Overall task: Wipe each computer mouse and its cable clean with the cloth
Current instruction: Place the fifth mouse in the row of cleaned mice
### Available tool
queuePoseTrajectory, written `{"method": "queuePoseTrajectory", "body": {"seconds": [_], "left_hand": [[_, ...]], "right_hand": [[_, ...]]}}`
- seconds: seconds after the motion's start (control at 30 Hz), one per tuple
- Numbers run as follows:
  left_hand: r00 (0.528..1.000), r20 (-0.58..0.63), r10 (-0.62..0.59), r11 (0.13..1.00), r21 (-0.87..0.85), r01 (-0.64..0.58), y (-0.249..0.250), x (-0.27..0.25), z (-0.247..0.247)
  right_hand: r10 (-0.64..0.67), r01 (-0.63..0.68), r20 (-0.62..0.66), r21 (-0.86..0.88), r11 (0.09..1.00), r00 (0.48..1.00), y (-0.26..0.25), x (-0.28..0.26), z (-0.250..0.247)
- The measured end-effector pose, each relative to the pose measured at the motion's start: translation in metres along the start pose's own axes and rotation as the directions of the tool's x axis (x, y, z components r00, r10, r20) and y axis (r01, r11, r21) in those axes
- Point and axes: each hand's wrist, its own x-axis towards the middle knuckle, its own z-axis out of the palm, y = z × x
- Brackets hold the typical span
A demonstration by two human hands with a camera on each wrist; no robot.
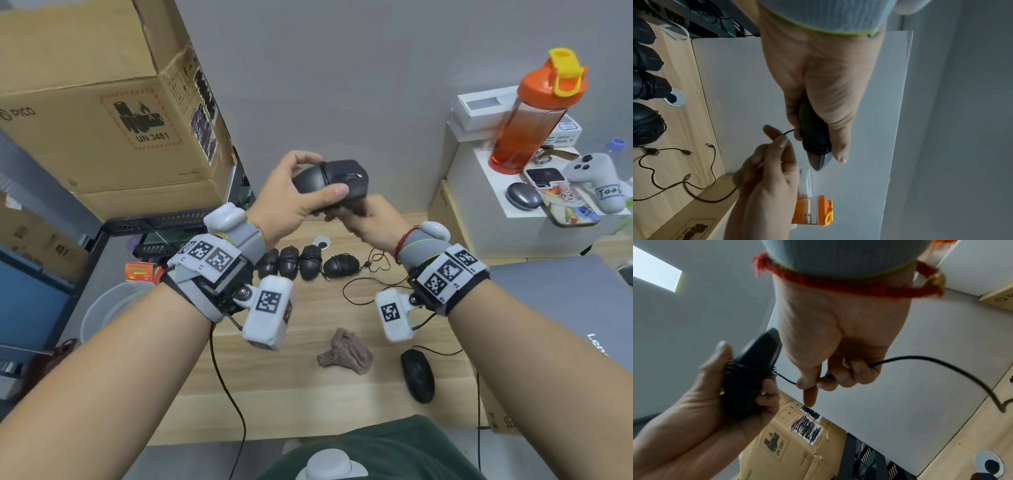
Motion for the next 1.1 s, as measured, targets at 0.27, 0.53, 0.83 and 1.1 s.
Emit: {"method": "queuePoseTrajectory", "body": {"seconds": [0.27,0.53,0.83,1.1], "left_hand": [[0.996,-0.086,-0.016,0.945,0.326,0.043,-0.027,0.013,-0.02],[0.99,0.103,-0.093,0.881,0.472,0.033,-0.027,0.005,-0.025],[0.945,0.315,-0.091,0.846,0.524,-0.093,-0.014,-0.003,-0.005],[0.946,0.316,-0.073,0.952,0.306,-0.029,-0.004,-0.006,-0.004]], "right_hand": [[-0.016,0.026,0.096,-0.097,0.995,0.995,-0.025,-0.012,0.005],[-0.012,0.01,0.074,0.026,1.0,0.997,-0.034,-0.005,-0.019],[-0.063,0.06,-0.042,-0.062,0.996,0.997,-0.039,0.014,-0.027],[-0.021,0.047,-0.117,0.223,0.974,0.993,-0.015,0.015,-0.025]]}}
